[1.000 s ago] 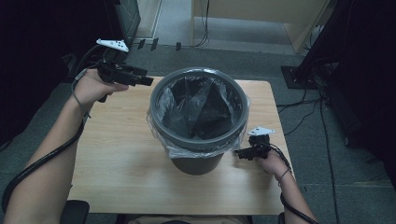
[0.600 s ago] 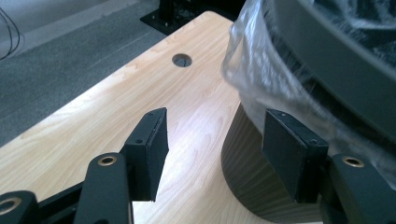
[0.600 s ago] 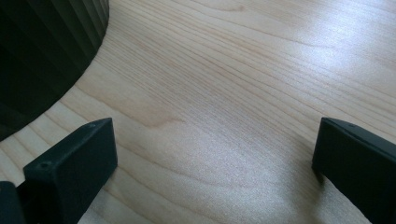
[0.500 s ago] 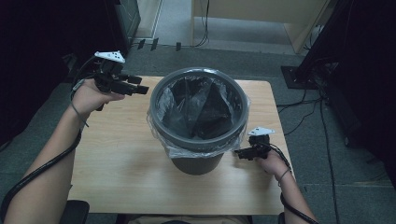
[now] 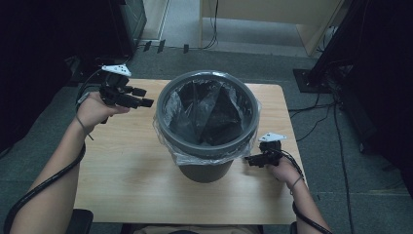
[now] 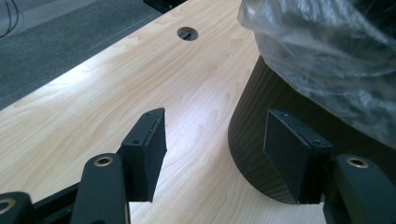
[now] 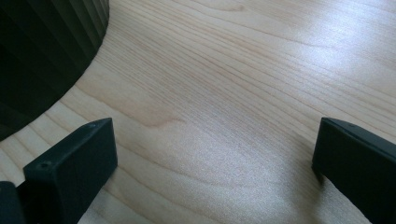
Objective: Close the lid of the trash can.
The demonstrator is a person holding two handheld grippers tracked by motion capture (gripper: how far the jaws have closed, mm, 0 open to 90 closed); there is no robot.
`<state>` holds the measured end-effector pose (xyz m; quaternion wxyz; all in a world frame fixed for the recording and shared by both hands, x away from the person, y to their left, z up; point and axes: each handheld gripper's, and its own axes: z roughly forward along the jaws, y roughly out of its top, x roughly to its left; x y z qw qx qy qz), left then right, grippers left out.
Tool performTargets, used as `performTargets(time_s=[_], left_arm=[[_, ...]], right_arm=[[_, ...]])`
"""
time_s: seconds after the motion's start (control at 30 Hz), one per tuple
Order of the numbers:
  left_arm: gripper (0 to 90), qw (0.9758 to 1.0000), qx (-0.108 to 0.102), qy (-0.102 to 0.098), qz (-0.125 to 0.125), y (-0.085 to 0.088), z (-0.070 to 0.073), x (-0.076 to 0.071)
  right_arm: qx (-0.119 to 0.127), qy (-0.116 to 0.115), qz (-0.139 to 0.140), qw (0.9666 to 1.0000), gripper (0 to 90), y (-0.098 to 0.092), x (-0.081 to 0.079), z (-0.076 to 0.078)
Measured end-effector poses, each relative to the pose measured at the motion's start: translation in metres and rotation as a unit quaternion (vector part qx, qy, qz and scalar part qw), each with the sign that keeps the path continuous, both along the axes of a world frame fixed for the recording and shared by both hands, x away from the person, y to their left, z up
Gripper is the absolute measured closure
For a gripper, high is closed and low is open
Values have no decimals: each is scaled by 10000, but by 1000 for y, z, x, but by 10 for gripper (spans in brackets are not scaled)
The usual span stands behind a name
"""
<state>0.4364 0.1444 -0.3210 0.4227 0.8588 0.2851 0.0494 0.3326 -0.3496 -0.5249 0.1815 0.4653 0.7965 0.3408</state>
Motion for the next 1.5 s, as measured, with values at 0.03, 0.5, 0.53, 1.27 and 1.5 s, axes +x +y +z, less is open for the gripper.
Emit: performTargets(time_s=[0.03,0.5,0.53,1.27,1.5], left_arm=[[381,10000,-12,-10,5,0,-2,0],[371,10000,-9,34,63,7,-35,-4],[371,10000,-1,22,51,8,-37,-4],[372,10000,-4,37,70,15,-80,-12],[368,9999,13,15,102,19,-94,-15]], right_arm=[[-1,0,0,10000,0,0,0,0],[0,-1,1,10000,0,0,0,0],[1,-1,1,10000,0,0,0,0],[10,-5,9,10000,0,0,0,0],[0,-18,22,10000,0,0,0,0]])
